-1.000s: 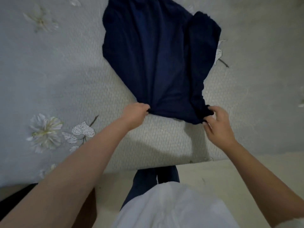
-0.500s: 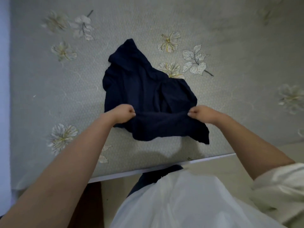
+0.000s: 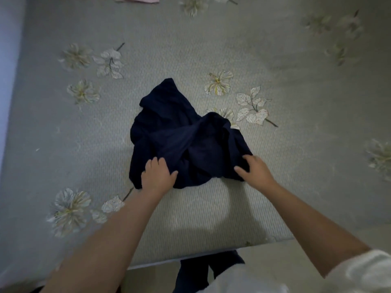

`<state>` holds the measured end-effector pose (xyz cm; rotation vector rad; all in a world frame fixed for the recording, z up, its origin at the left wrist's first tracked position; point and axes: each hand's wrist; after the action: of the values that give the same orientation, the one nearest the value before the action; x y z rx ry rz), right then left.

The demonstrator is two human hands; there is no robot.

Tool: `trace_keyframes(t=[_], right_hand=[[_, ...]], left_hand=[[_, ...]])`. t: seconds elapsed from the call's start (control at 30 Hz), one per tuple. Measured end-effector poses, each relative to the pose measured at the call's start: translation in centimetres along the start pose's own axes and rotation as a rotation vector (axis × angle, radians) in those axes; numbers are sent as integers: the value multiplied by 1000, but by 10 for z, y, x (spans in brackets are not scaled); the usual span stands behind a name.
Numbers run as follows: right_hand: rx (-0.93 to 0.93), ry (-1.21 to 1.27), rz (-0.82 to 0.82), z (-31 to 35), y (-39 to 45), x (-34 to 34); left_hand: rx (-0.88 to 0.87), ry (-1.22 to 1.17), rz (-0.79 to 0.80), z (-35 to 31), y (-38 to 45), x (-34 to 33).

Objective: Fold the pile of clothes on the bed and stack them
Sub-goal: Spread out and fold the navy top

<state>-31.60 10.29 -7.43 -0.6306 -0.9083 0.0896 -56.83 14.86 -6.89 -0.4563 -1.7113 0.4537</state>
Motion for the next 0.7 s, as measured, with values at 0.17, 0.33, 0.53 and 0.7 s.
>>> trace_keyframes(t=[0.17, 0.33, 0.53, 0.7], right_hand=[[-23, -37, -197, 3, 9, -42], [-110, 229, -337, 2, 56, -27], [-185, 746, -62, -22, 52, 55], [-52, 751, 13, 11, 47, 102]], left_hand=[[-56, -13, -125, 6, 24, -23], [-95, -36, -239, -7, 68, -27], [-69, -640, -308, -7, 74, -2], [-64, -641, -310, 24, 65, 46]])
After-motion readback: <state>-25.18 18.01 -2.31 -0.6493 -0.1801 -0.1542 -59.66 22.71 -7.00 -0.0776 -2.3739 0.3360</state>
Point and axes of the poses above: each hand's wrist, its own y-axis towards the middle knuckle, its own x-axis out of the back of the hand, z = x × y, and after that the axes turned 1 degree about x, right-handed
